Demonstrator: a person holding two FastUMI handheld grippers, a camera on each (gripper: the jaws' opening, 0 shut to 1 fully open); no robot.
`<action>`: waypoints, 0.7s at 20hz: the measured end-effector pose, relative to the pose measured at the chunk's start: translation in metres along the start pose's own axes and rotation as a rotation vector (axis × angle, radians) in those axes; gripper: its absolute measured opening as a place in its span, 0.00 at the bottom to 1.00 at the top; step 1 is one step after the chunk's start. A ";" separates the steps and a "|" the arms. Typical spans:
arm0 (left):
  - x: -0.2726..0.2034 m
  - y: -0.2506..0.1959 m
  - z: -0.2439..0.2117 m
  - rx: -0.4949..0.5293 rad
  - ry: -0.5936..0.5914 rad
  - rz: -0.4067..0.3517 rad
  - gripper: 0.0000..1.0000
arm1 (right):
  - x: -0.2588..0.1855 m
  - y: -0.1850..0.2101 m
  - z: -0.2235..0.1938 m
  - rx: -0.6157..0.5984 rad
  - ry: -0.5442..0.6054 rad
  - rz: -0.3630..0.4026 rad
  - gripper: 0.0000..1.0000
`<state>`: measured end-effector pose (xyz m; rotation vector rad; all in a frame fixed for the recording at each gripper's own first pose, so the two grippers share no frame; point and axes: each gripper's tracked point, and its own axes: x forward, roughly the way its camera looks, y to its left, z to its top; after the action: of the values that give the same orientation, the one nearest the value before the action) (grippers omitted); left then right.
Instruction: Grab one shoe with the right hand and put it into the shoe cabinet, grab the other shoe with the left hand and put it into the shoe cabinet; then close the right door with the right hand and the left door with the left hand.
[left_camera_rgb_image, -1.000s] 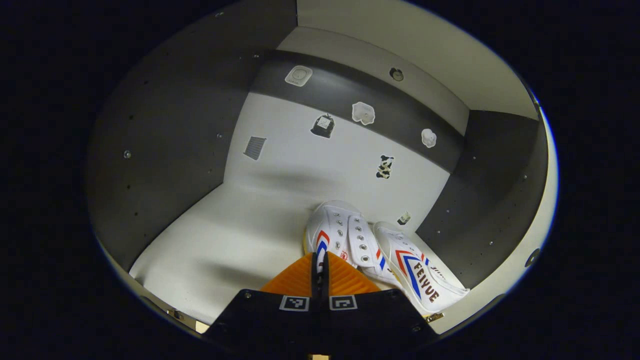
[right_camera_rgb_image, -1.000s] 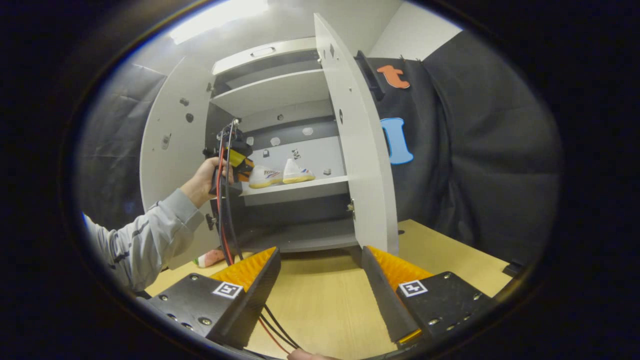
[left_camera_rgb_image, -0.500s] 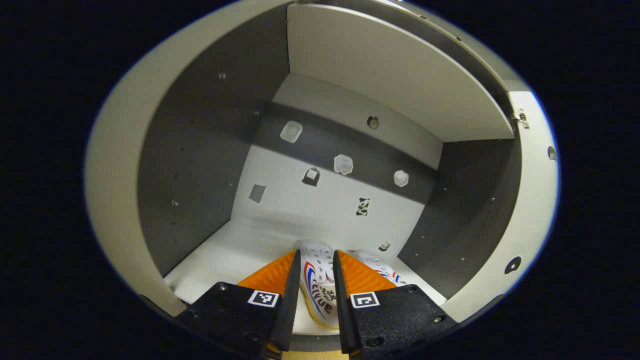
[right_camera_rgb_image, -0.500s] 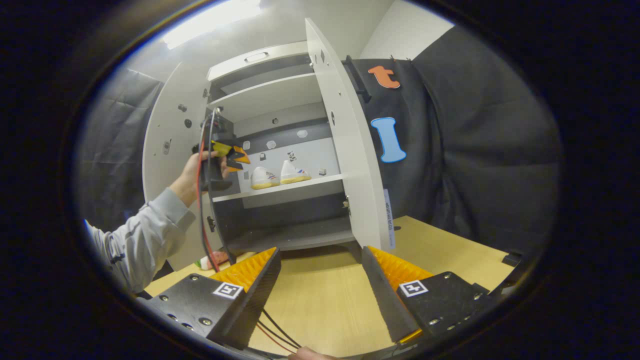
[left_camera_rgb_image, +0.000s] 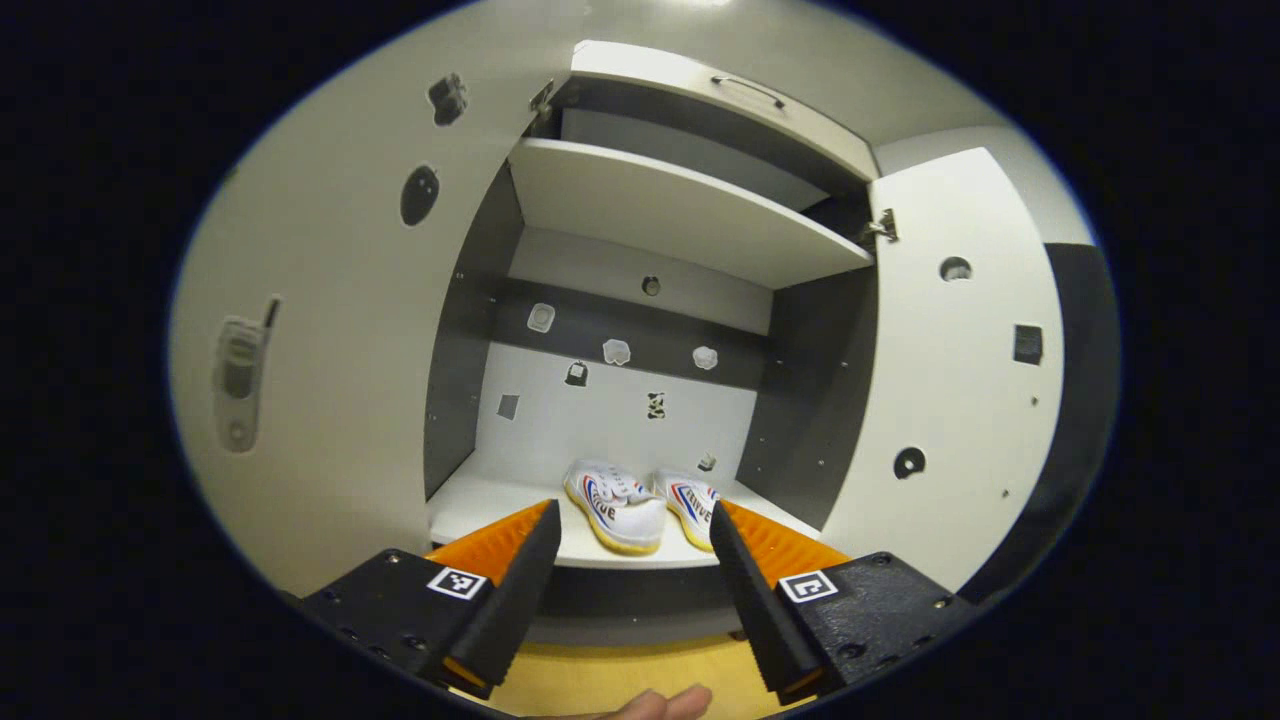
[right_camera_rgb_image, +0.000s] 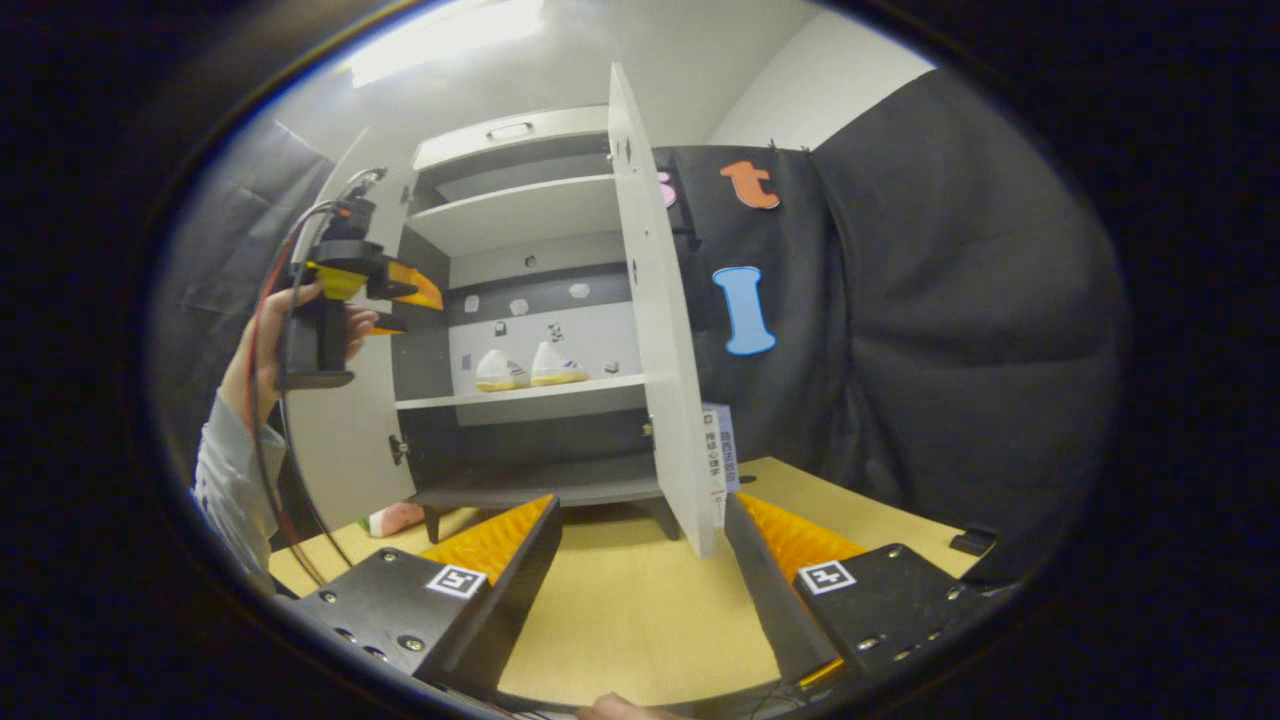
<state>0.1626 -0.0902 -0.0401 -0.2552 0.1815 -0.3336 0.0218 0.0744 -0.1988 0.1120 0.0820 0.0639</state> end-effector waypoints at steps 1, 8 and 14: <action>-0.017 0.001 -0.006 0.013 0.008 0.005 0.93 | -0.001 -0.008 0.005 -0.014 -0.005 -0.018 0.98; -0.124 0.020 -0.015 0.068 -0.026 0.037 0.94 | 0.018 -0.067 0.063 -0.133 -0.040 -0.083 0.98; -0.203 0.038 -0.036 0.120 -0.065 0.020 0.94 | 0.073 -0.132 0.131 -0.109 -0.019 -0.117 0.98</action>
<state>-0.0220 0.0068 -0.0579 -0.1457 0.0997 -0.3146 0.1132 -0.0655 -0.0899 -0.0011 0.0654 -0.0495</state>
